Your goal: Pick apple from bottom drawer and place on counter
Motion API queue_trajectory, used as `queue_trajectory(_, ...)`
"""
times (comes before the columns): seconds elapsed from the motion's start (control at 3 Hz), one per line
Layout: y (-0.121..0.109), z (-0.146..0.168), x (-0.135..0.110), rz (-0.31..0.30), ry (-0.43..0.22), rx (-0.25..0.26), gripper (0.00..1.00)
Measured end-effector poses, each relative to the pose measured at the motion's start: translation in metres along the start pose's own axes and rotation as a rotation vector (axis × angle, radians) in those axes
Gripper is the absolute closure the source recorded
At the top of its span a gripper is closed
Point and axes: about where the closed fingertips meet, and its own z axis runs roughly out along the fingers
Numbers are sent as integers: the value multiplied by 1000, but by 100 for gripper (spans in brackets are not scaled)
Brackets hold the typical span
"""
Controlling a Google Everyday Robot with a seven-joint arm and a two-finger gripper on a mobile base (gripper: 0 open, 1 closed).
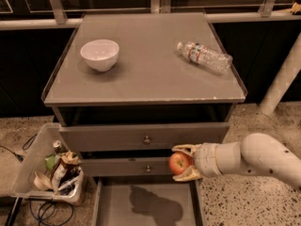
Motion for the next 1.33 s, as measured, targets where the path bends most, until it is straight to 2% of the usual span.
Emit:
queue_trajectory(0.33,-19,-41,-48,-40,-15,55,100)
queue_trajectory(1.0,-86,-142,-145,-84,-105,145,100)
queue_trajectory(1.33,-105,-172,-177,-113,-160,172,100)
